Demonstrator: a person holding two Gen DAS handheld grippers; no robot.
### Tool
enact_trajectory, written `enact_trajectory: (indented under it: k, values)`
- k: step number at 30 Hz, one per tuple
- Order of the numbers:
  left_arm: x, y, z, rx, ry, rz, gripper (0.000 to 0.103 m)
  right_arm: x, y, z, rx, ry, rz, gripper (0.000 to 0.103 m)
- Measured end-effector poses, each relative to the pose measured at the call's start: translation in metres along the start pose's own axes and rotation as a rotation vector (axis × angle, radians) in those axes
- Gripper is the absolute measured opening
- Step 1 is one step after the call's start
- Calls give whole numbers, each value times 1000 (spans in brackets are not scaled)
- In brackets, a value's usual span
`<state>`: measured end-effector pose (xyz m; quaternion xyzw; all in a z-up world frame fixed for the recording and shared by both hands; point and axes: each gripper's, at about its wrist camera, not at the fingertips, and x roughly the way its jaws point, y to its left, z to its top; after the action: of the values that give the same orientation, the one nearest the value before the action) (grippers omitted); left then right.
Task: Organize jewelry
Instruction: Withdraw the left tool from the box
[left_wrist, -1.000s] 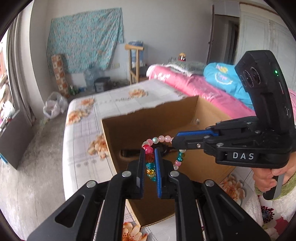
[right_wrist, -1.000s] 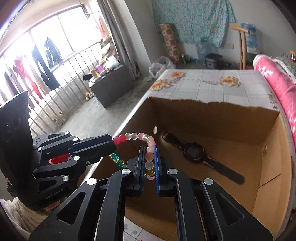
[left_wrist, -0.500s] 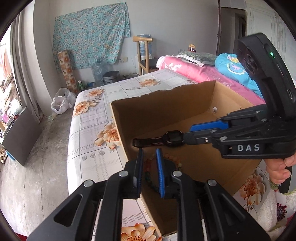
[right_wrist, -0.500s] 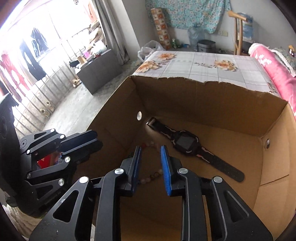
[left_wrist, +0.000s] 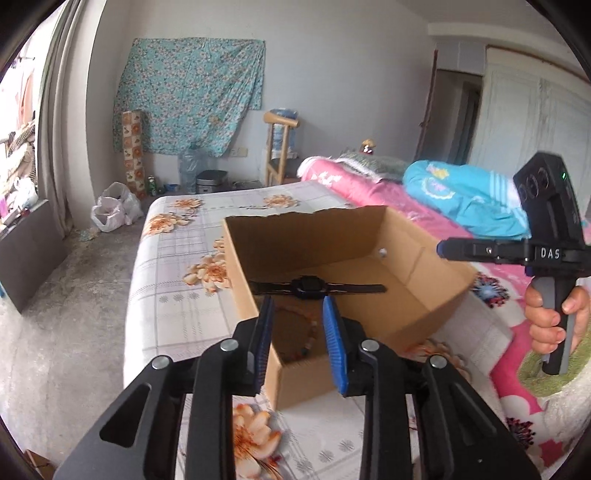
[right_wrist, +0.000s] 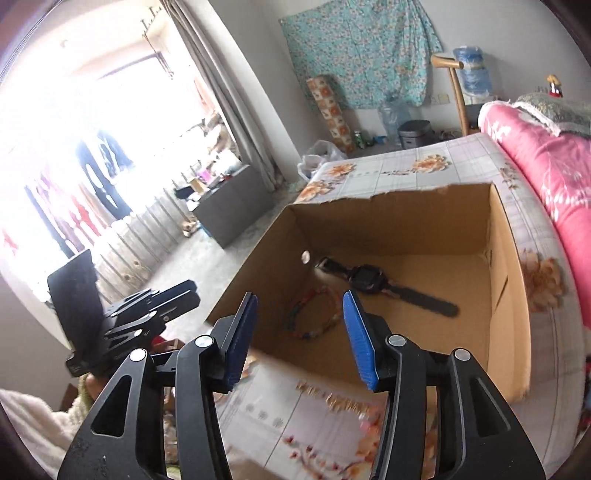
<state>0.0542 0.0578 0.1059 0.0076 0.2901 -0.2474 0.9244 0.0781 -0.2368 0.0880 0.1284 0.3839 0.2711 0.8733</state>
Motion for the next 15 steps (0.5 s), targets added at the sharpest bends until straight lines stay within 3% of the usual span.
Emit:
enact_trajectory:
  k: [4, 9, 15]
  values:
    - [-13, -13, -28, -7, -12, -60, 33, -14, 2, -35, 24, 18, 21, 52]
    - [4, -28, -61, -39, 85, -87, 34, -4, -20, -71, 138, 77, -52, 53]
    - [26, -31, -66, -71, 115, -60, 34, 11, -53, -71, 234, 119, -200, 49]
